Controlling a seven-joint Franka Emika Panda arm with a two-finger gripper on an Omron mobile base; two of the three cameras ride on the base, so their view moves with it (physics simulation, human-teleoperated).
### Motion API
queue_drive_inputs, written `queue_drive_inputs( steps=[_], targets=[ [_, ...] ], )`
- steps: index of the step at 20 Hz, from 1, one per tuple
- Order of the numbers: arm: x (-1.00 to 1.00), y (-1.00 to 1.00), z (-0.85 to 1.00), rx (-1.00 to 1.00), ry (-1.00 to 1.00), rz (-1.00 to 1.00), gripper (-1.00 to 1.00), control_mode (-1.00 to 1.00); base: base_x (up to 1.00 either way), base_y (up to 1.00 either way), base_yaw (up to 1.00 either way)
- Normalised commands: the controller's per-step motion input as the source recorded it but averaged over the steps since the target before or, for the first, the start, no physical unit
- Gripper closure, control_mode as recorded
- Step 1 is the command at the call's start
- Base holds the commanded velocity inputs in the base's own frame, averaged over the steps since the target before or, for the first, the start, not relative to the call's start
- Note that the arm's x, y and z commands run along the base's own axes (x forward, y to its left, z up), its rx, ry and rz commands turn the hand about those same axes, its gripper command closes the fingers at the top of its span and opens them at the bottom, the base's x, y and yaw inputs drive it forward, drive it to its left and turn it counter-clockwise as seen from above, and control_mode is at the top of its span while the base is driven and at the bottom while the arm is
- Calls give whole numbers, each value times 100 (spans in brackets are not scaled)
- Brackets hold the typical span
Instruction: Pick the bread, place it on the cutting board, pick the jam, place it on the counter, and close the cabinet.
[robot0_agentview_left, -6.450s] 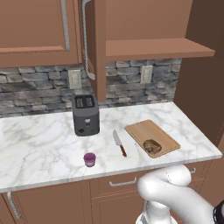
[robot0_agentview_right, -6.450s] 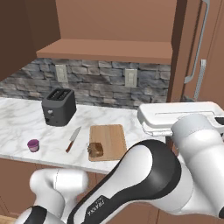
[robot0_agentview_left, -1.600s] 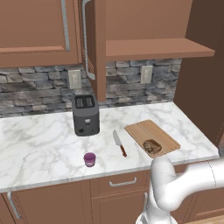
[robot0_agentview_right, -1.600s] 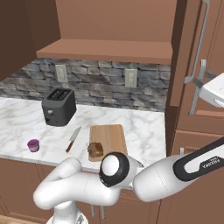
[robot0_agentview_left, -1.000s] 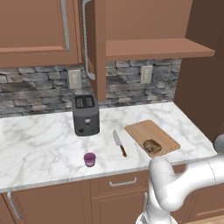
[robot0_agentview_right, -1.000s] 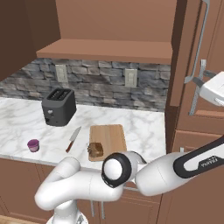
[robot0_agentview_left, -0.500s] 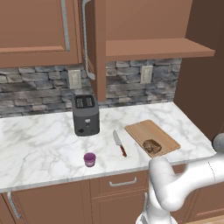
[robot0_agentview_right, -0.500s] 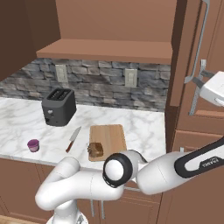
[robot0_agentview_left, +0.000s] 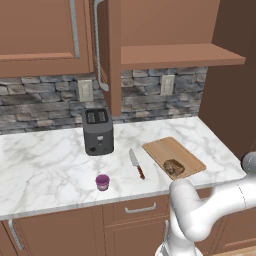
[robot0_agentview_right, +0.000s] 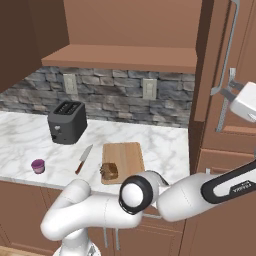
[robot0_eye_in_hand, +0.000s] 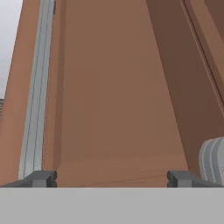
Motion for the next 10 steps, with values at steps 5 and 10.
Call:
queue_drive_inputs(
  steps=[5, 10],
  targets=[
    [-3, -13, 0, 0, 0, 5, -100, -100, 0, 0, 0],
    [-18, -2, 1, 0, 0, 2, -100, -100, 0, 0, 0]
  ],
)
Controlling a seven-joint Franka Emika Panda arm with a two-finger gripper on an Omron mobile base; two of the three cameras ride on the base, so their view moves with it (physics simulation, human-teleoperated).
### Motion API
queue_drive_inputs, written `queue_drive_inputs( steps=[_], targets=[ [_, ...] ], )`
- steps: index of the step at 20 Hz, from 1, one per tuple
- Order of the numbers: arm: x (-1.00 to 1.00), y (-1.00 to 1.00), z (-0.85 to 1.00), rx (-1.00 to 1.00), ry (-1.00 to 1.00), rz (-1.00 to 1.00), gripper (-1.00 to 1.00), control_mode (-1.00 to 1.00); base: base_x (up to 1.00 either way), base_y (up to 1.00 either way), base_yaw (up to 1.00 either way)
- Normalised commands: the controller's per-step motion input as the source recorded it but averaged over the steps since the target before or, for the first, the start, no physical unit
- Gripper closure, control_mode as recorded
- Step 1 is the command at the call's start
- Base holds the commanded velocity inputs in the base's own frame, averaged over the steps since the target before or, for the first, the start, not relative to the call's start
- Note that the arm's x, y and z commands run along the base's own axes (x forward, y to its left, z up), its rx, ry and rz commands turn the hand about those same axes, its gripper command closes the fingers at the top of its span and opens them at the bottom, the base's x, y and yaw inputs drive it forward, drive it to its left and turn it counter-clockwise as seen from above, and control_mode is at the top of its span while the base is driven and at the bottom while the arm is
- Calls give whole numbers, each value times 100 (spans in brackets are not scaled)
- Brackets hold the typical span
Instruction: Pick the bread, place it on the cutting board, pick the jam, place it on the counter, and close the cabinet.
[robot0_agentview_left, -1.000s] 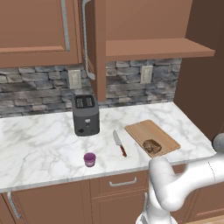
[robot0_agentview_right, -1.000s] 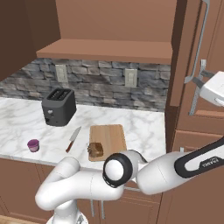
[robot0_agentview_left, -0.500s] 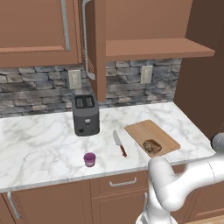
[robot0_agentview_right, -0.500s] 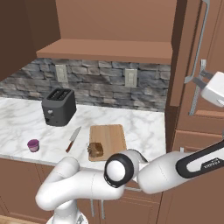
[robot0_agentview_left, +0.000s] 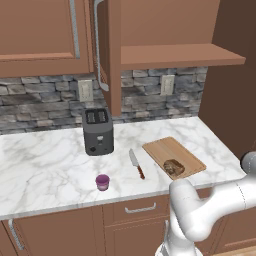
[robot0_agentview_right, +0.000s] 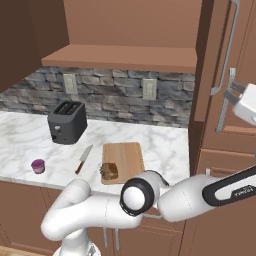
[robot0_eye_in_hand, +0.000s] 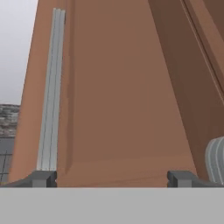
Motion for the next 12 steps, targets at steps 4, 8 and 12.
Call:
queue_drive_inputs(
  steps=[4, 8, 12],
  targets=[
    [-25, 0, 3, 0, 0, 0, -100, -100, 0, 0, 0],
    [-17, 3, 5, 0, 0, 0, -100, -100, 0, 0, 0],
    [-3, 21, 5, 0, 0, 0, -100, -100, 0, 0, 0]
  ],
)
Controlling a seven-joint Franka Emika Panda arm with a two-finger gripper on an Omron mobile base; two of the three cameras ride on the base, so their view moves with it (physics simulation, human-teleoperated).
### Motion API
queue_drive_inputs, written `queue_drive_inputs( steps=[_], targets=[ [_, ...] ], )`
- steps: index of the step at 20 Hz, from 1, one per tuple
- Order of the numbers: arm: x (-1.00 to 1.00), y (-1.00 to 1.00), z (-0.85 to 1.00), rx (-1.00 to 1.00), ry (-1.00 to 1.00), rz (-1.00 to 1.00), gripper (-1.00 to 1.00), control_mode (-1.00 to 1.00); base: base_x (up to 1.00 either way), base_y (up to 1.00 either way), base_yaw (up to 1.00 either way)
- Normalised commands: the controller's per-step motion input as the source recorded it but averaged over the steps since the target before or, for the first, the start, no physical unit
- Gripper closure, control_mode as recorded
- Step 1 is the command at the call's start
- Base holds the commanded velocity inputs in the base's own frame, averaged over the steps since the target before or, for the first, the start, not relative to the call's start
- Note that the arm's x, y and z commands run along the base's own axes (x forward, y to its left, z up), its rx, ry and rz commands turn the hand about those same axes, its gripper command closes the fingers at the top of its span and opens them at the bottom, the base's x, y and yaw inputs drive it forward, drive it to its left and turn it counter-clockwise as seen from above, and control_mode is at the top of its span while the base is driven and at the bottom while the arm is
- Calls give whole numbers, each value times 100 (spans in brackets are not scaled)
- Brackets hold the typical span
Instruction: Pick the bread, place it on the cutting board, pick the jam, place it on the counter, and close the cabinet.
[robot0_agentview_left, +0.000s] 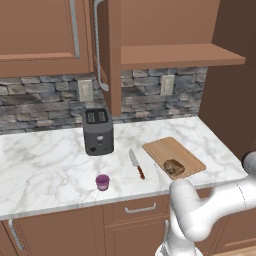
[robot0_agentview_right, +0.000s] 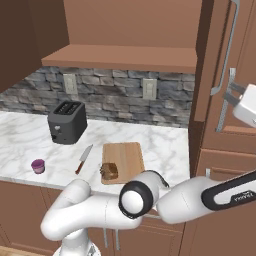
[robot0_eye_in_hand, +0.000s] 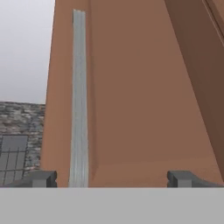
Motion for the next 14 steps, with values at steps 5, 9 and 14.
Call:
queue_drive_inputs(
  steps=[5, 9, 14],
  targets=[
    [0, 26, 3, 0, 0, -3, -100, -100, 0, 0, 0],
    [0, 20, 3, 0, 0, -4, -100, -100, 0, 0, 0],
    [-2, 20, 4, 0, 0, -5, -100, -100, 0, 0, 0]
  ],
)
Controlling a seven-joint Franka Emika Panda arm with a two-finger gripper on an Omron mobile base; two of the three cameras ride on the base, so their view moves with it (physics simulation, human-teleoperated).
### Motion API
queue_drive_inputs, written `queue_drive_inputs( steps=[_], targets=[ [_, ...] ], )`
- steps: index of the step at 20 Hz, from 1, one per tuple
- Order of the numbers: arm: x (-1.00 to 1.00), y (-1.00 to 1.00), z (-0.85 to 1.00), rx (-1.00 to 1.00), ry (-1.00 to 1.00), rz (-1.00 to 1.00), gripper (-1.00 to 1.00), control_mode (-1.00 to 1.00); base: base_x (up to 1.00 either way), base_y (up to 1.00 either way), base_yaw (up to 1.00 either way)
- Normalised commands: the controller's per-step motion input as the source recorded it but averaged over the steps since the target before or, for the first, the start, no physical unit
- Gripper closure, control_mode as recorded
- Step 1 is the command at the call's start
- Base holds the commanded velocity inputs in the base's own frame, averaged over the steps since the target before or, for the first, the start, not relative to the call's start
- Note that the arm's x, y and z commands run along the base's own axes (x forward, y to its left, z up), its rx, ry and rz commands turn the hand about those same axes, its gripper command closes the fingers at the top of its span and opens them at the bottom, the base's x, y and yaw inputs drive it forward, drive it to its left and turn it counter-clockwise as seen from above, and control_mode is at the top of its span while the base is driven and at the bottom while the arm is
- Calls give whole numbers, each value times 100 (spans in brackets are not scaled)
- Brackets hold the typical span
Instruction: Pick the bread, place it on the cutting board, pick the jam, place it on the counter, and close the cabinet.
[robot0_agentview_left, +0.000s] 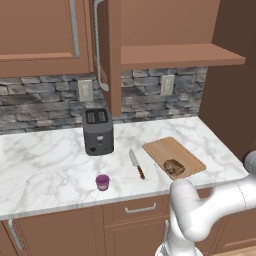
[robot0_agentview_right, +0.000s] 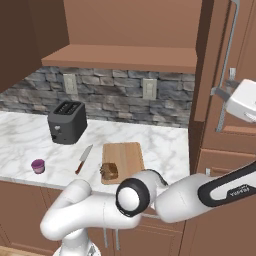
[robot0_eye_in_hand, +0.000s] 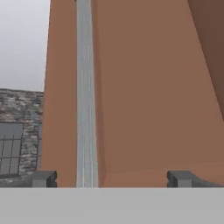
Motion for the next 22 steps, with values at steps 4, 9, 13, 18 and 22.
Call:
queue_drive_inputs(
  steps=[4, 9, 13, 18, 22],
  targets=[
    [-4, 20, 1, 0, 0, -6, -100, -100, 0, 0, 0],
    [-2, 22, 0, 0, 0, -6, -100, -100, 0, 0, 0],
    [-4, 25, 0, 0, 0, -7, -100, -100, 0, 0, 0],
    [-5, 30, 0, 0, 0, -8, -100, -100, 0, 0, 0],
    [-8, 35, 0, 0, 0, -10, -100, -100, 0, 0, 0]
  ],
)
